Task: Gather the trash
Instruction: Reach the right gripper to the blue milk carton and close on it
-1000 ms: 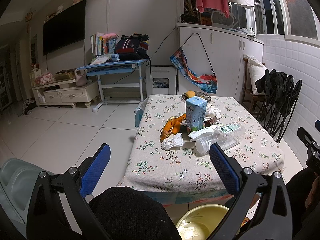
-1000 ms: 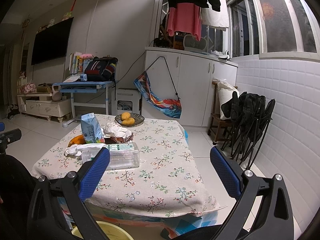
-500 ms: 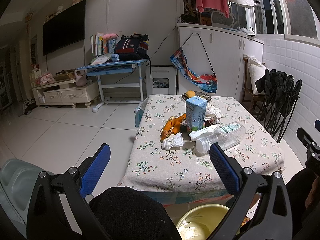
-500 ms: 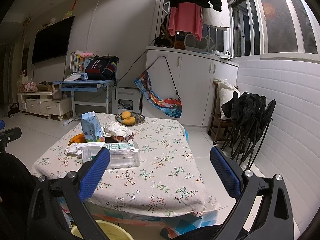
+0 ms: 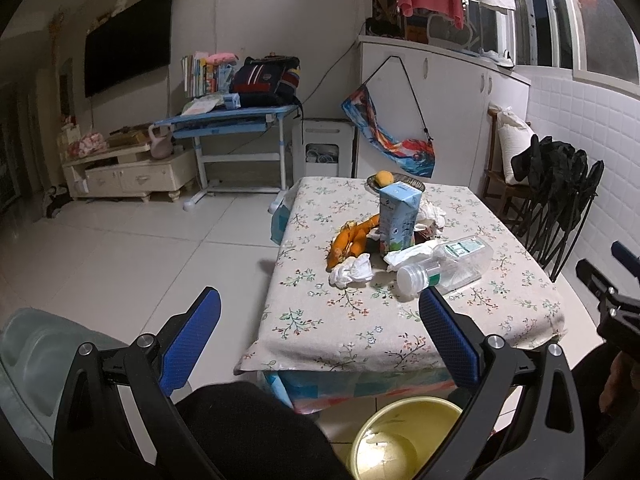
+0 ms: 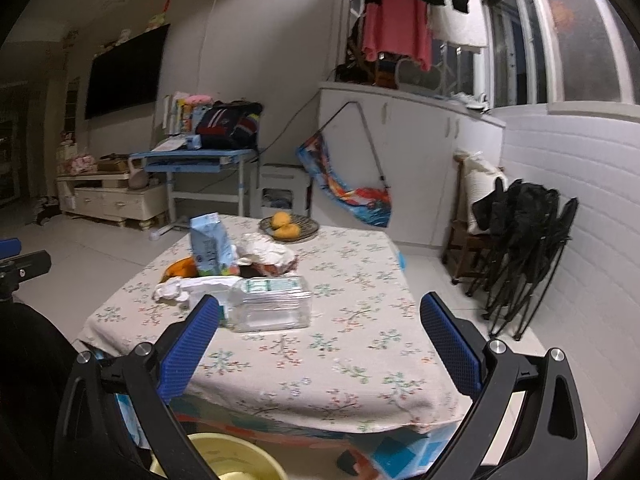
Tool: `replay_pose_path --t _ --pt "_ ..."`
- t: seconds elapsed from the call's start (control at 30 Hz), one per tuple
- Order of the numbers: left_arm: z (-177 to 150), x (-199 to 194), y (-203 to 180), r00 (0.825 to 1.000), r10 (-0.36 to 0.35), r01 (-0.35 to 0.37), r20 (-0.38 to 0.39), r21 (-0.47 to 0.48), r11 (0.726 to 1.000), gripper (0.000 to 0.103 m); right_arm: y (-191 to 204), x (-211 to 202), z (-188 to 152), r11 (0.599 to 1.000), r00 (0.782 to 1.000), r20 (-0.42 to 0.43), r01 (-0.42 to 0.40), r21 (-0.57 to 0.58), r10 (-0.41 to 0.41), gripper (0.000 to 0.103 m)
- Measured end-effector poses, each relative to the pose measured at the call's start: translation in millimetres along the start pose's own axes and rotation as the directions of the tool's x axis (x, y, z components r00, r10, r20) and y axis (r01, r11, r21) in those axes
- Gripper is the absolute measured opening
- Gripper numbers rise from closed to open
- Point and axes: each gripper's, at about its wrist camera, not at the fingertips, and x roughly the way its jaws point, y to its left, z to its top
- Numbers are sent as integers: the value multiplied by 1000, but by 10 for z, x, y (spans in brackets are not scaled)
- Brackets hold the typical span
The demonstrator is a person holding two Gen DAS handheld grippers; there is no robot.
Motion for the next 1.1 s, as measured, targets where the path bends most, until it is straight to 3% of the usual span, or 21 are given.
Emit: replay_pose_path --t 0.13,0.33,0.7,1.1 --pt "61 147 41 999 -28 26 -28 -58 998 96 -21 114 11 999 999 -42 -27 20 28 96" --pt "105 511 -66 997 -11 10 -78 -20 1000 96 -94 200 15 995 995 -78 -59 76 65 96" --pt "215 1309 -67 980 7 -22 -200 -73 997 96 -47 472 32 991 982 -148 -106 81 117 96" --pt "160 2106 -192 952 7 -42 -307 -109 993 96 223 747 262 980 974 -106 -197 30 199 96"
